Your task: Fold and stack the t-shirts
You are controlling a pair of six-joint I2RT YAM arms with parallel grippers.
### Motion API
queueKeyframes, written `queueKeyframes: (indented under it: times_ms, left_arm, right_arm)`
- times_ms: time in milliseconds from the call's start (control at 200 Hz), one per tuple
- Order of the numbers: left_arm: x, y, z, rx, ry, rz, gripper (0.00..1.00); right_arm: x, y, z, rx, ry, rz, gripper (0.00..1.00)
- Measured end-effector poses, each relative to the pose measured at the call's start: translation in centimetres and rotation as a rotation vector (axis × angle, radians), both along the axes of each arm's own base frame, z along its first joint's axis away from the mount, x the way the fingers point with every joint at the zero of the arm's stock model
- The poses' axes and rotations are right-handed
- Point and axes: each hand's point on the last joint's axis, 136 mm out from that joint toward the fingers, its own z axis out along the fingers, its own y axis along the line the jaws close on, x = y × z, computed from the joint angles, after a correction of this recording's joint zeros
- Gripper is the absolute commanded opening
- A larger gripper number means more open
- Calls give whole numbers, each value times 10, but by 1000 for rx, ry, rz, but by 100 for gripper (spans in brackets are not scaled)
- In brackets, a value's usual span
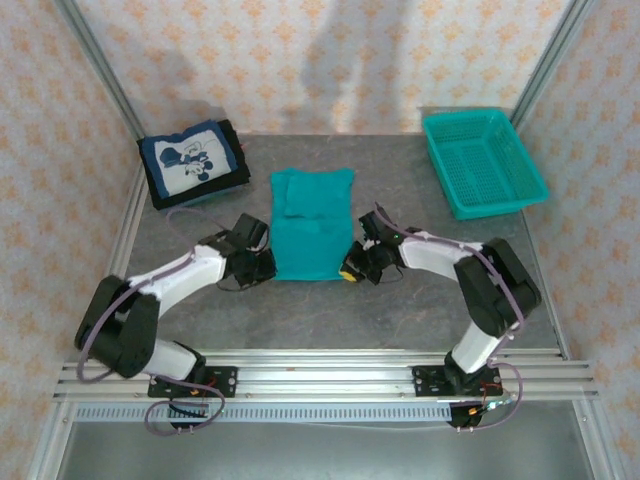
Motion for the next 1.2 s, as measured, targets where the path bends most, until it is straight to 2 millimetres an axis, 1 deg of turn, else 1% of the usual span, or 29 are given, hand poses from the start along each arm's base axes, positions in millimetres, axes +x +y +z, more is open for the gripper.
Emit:
queueKeyframes:
  times_ms: [85,185,315,410,515,585,746,846,911,1001,1101,1201]
  left_arm:
    - [-27,-7,13,-21,-30,-25,0]
    - [-45,-13,26,-41,-61,-36,0]
    - [-62,-9,37,-62,-84,-12,0]
    - [-69,-4,47,-85,-100,19,0]
    - [-73,0,56,-95,-108,35,0]
    - [-71,0,66,-98,-116,42,0]
    - [-57,-8,103,-129,-170,47,0]
    - [-47,-15,119,-134,-191,39,0]
    - [-41,-19,125,-131,-199,31,0]
    - [-34,-21,130,-126,-203,31,0]
    - [-24,-18,132,-116,-204,46,0]
    - [-13,-13,134,-106,-202,65,0]
  right_arm:
    - [-32,7,12,10,-10,35,0]
    - [-61,14,23,21,-26,65,0]
    - [-85,16,28,19,-33,70,0]
    - [-92,13,34,15,-38,54,0]
    - [-90,8,46,17,-64,24,0]
    - [-87,7,56,16,-85,13,0]
    - [-75,9,82,8,-129,-10,0]
    - [-67,11,101,14,-159,-23,0]
    - [-60,10,110,19,-175,-37,0]
    - [-49,4,117,17,-188,-64,0]
    - [-35,-7,121,8,-195,-98,0]
    - [-21,-12,126,8,-201,-112,0]
